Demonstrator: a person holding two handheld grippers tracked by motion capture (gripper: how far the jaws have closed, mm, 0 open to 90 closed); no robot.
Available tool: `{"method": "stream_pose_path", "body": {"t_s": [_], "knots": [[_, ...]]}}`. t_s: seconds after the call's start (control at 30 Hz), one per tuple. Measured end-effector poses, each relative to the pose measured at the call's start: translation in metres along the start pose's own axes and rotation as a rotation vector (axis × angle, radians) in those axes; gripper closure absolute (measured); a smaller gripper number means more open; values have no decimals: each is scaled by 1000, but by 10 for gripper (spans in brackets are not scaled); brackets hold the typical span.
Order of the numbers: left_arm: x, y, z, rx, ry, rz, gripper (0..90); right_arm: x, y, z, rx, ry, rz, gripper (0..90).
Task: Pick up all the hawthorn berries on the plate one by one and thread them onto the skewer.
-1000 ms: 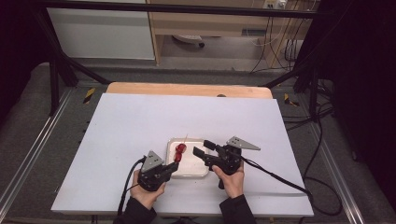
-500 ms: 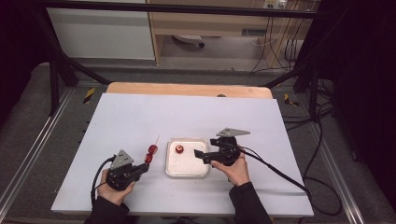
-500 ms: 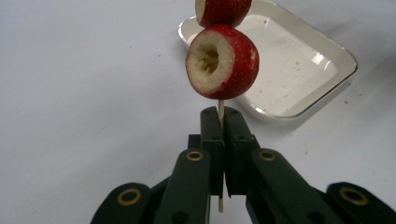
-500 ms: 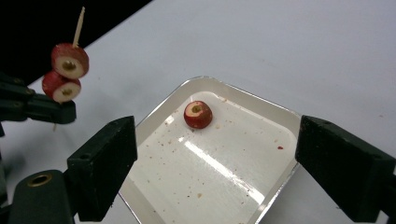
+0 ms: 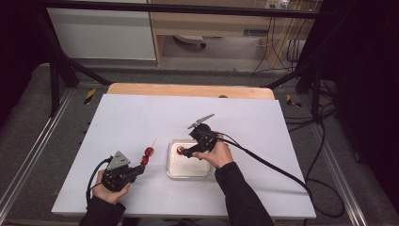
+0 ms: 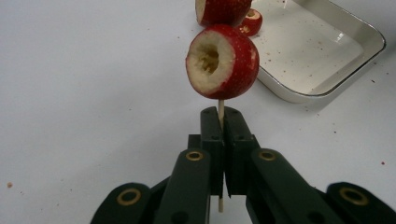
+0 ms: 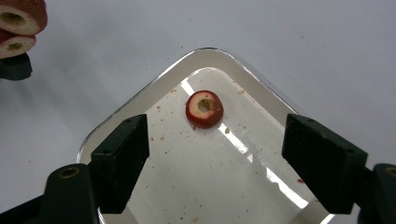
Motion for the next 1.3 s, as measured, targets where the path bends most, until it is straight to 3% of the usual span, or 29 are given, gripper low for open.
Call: {"method": "stream_pose_path", "body": {"t_s": [0.23,0.5,0.97,1.3], "knots": [[-4,-2,0,-5,8,2,879,-5,13,-26,-143,-6,7,329],[-7,-5,0,-18,16,6,878,-2,19,-42,-204,12,-38,450],[-6,-6,-2,-28,21,0,879,2,14,-53,-252,25,-72,579],[-6,-6,-2,-28,23,1,880,4,12,-56,-268,24,-92,611]]}}
Point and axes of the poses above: each handheld gripper's, and its own axes: z roughly backward along the jaws, y roughly out of its top, x roughly to its right, the point moved 9 cm from there along -z, roughly forward along the jaws, and after that the axes turned 2 degrees about y, right-handed, at the moved point
